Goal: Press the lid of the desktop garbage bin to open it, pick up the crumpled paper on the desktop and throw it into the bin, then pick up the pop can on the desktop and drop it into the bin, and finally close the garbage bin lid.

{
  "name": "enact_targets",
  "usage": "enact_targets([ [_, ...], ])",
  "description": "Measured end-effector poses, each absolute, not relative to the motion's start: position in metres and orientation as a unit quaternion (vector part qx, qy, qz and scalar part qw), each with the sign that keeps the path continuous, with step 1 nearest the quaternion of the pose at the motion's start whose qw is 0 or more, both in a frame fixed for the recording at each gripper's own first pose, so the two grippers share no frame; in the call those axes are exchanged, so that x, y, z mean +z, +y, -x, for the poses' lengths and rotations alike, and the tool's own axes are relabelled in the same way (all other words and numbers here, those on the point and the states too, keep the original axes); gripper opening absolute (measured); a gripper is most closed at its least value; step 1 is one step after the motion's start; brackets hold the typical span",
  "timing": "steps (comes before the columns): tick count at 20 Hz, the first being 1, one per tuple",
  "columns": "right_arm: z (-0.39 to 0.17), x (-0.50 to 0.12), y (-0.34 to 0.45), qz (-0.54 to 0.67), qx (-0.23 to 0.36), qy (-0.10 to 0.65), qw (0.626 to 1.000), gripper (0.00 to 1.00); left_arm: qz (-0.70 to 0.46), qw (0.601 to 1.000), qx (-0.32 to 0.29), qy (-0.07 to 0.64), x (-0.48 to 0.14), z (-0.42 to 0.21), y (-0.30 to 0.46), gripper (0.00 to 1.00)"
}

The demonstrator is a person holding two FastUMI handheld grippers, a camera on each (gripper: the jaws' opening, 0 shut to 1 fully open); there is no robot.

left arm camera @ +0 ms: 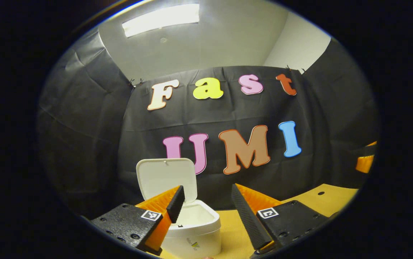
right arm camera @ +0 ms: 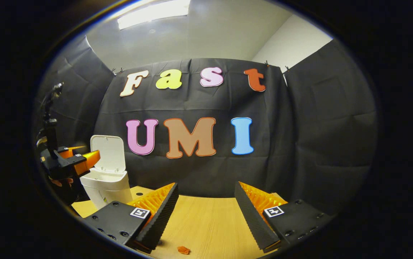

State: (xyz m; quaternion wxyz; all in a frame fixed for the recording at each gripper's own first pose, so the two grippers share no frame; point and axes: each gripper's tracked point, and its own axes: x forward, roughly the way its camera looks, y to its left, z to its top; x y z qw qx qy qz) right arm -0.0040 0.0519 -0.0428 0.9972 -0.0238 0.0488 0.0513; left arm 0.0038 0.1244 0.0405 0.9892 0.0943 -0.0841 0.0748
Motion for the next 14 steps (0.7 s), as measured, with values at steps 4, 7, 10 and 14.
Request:
enact_targets([
  [4, -0.006, -0.100, 0.074, 0.029, 0.094, 0.134, 0.986, 0.99, -0.069, 0.992, 0.058, -0.092, 0.043, 0.024, 0.098, 0.92],
  [7, -0.008, -0.154, 0.089, 0.008, 0.124, 0.222, 0.967, 0.99, -0.074, 0.991, 0.062, -0.092, 0.042, 0.043, 0.093, 0.91],
  [10, -0.012, -0.197, 0.094, 0.008, 0.128, 0.272, 0.954, 1.00, -0.069, 0.991, 0.070, -0.089, 0.040, 0.057, 0.096, 0.92],
  [14, -0.017, -0.247, 0.098, 0.050, 0.136, 0.308, 0.940, 0.99, -0.048, 0.992, 0.095, -0.068, 0.031, 0.073, 0.112, 0.92],
])
